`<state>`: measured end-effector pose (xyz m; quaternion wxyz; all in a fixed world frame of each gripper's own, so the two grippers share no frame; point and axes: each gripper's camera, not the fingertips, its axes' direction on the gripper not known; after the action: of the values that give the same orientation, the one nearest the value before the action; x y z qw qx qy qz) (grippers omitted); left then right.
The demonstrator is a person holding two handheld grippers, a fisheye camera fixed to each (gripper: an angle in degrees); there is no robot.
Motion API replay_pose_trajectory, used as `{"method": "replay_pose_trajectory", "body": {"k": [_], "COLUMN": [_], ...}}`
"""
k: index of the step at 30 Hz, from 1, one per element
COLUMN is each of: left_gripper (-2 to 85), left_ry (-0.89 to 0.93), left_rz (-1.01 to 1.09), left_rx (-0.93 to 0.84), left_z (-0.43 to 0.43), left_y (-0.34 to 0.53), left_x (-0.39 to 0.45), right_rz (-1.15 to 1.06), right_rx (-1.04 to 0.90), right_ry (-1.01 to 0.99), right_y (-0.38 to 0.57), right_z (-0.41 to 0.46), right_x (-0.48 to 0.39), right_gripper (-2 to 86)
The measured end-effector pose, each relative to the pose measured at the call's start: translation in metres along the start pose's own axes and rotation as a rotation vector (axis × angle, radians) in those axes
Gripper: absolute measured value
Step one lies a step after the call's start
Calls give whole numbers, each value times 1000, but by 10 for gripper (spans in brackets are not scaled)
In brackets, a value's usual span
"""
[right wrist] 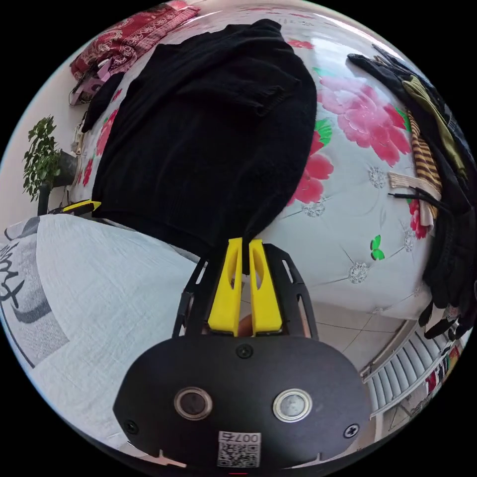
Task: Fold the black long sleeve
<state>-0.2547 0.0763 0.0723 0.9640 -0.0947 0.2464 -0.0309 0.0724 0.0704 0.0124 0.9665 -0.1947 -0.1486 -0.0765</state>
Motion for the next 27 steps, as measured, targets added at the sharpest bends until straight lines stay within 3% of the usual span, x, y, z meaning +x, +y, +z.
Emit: {"method": "replay_pose_trajectory", "body": {"k": [5, 9, 14, 17, 20, 24, 27], "left_gripper": [-4, -6, -5, 1, 33, 84, 95], "left_ry": [388, 449, 527, 452, 309, 111, 39], "left_rz": [-32, 39, 113, 25, -129, -260, -232], "left_rx": [237, 328, 462, 531, 627, 576, 517], "left_z": [-63, -106, -180, -212, -214, -174, -125], "left_y": [4, -27, -137, -223, -290, -321, -301], "left_x": [-52, -66, -85, -90, -96, -106, -113], "right_rz": [27, 53, -20, -44, 66, 276, 310], "right_rx": [184, 397, 535, 610, 703, 651, 572], "right_ry": [-302, -533, -638, -617, -537, -387, -355], "right_y": [9, -3, -81, -161, -240, -290, -265], "right_z": [-57, -134, -223, -270, -287, -236, -175], "right_x": [52, 110, 140, 145, 158, 190, 213], "right_gripper": [0, -1, 0, 4, 17, 56, 81]}}
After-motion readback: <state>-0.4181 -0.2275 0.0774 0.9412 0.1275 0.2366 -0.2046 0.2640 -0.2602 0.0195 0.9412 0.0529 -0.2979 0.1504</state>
